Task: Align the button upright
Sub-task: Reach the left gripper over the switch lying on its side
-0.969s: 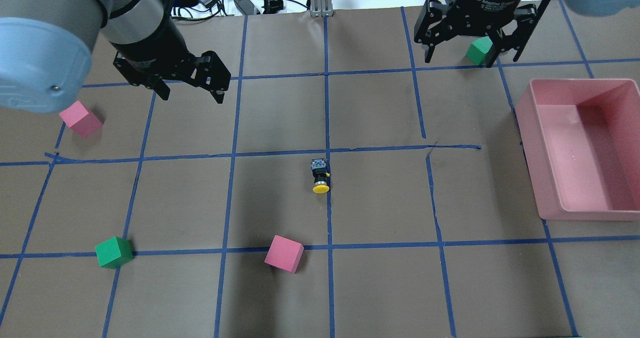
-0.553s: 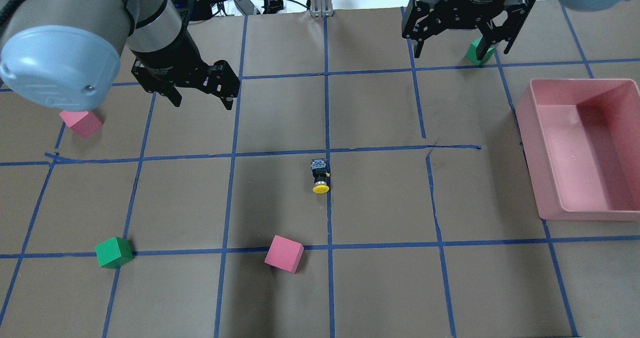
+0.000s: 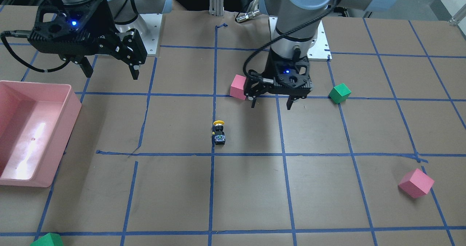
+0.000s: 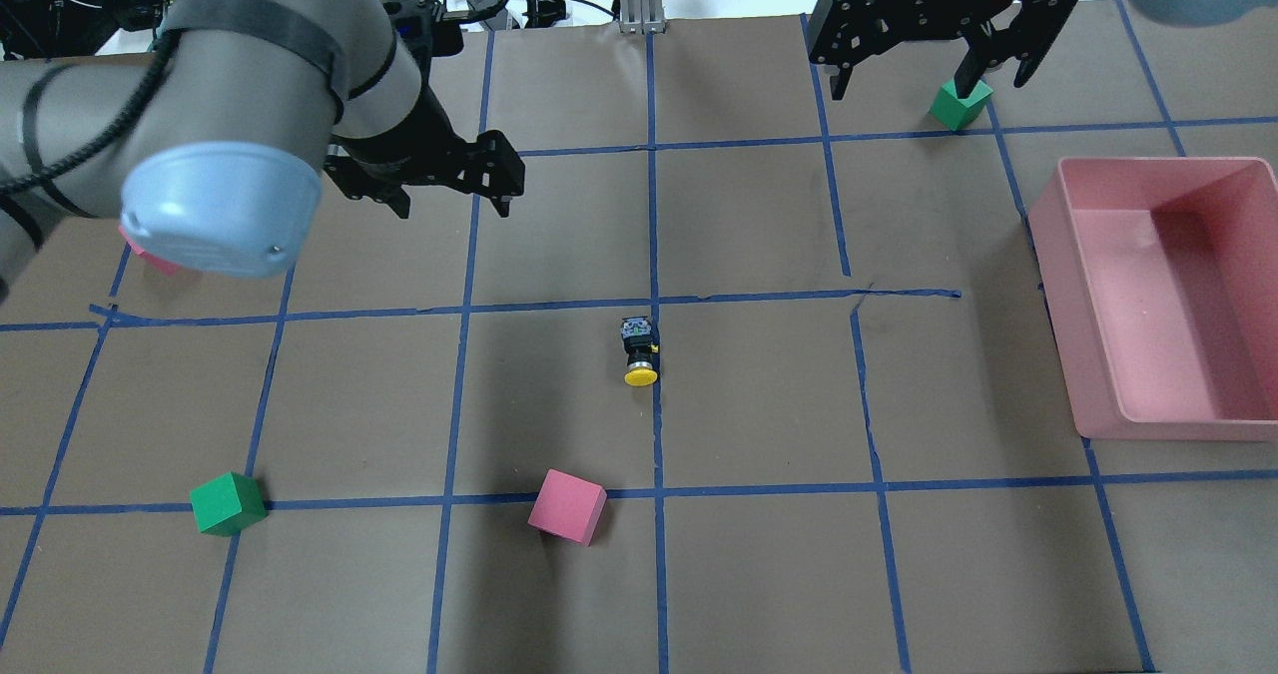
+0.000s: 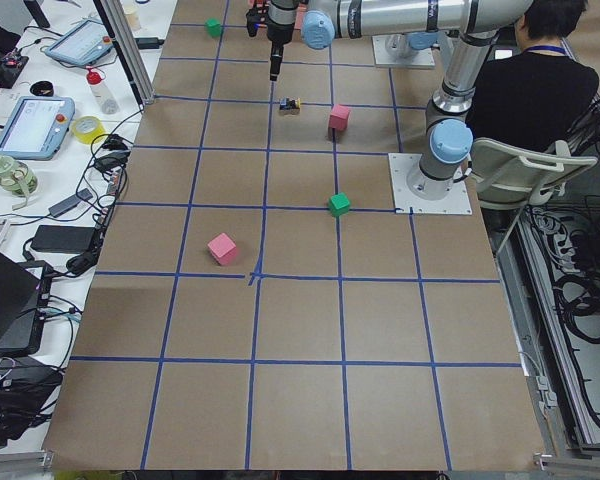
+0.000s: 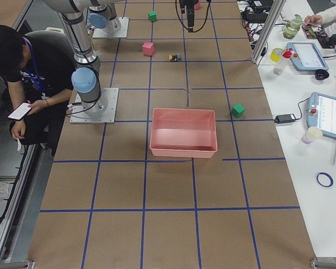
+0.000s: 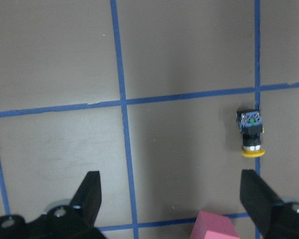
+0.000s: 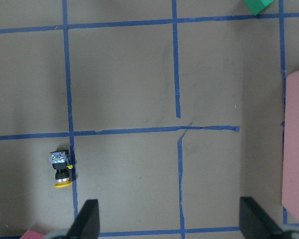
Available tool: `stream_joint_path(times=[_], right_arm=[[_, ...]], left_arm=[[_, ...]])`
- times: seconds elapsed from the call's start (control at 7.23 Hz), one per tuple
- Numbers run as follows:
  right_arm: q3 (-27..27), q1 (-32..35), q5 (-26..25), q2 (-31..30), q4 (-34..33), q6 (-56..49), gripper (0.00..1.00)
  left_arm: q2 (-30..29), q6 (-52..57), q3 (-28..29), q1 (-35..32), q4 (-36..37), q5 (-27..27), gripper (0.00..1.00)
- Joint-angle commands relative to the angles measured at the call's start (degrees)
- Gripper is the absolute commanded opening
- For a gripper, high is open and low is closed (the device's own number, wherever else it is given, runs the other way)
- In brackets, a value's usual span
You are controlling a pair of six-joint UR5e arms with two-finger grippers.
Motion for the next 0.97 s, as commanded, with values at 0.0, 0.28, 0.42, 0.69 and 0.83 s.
stream_joint_path(times=[0.0,0.28,0.42,0.69,0.83], right_arm=[[1.0,-0.3,-0.3,-0.2,-0.2,-0.1,1.0],[1.4,-0.3,-0.3,-0.3,-0.6,-0.3,1.0],[1.3,-0.4,-0.4,-0.3,-0.6,-0.2,1.0],[1.5,-0.4,-0.3,-0.3,-0.6,-0.2,1.0],[2.1,-0.4,0.0,-0.3,-0.8,0.0,1.0]], left_arm=[[-0.6,-9.7,-7.1,-5.9,15.5,5.3,1.0],[-2.4,-13.3,-15.2,-7.6,31.3,7.0,1.0],[-3.6,-15.3,-18.1,-8.6,38.2,7.2,1.0],[-6.6,-21.7,-19.9,-14.1,42.1,16.4,1.0],[-8.7,-24.8,-20.9,-16.4,45.3,17.5,0.98]])
